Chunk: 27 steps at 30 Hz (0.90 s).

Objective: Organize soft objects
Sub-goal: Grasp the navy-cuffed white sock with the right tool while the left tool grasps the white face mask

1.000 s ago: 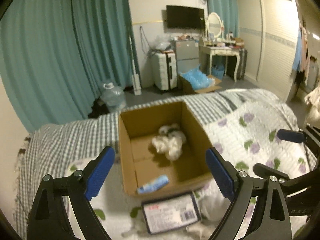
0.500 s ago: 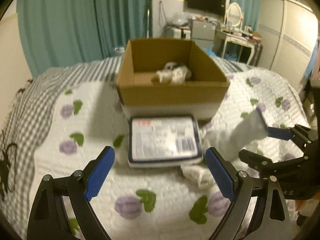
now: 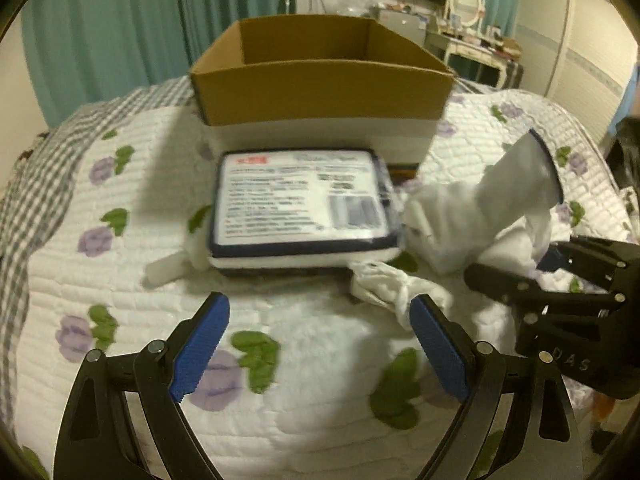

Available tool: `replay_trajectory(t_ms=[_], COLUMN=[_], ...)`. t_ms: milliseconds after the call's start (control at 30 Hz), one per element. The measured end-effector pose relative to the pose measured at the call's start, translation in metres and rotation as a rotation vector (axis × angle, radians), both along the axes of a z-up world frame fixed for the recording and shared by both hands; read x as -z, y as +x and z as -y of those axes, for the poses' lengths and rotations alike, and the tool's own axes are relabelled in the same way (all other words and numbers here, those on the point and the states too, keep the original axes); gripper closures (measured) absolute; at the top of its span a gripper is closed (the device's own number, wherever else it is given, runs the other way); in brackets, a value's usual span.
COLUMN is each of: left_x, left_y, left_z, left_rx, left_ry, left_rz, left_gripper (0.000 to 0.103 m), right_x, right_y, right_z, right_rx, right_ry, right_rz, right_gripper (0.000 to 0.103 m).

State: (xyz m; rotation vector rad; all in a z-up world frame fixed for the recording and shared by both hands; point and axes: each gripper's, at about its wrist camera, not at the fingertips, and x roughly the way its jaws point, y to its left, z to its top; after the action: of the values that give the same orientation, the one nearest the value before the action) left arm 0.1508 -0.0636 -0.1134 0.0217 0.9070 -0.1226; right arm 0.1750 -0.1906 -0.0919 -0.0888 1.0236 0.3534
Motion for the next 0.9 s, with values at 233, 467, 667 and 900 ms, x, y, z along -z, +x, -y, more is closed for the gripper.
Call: replay_trajectory(t_ms=[233, 467, 667, 900], left_x=[0.012, 0.02, 0.023, 0.01], left_y=[0.01, 0.023, 0.021, 0.001], left_z=[0.022, 0.044, 0.056, 0.049], left_rx=[0.066, 0.156, 0.212, 0.233], left_ry=[-0.052, -0.085, -0.075, -0.048], left_rz=[-0.017, -0.04, -0.047, -0.031], left_gripper=[0.011, 0.023, 0.059, 0.069], right_x=[-0.019, -0.018, -0.022, -0.024], right_y=[-0.009, -0.006, -0.011, -0.02], right_z=[0.025, 0.042, 0.047, 0.048], right_rx=[0.068, 0.114, 0.136, 0.14], right_ry=[0.048, 0.093, 0.091, 0.079], right_rz=[0.054, 0.04, 0.054, 0.064], right_gripper=[0.06, 0.06, 0.06, 0.06])
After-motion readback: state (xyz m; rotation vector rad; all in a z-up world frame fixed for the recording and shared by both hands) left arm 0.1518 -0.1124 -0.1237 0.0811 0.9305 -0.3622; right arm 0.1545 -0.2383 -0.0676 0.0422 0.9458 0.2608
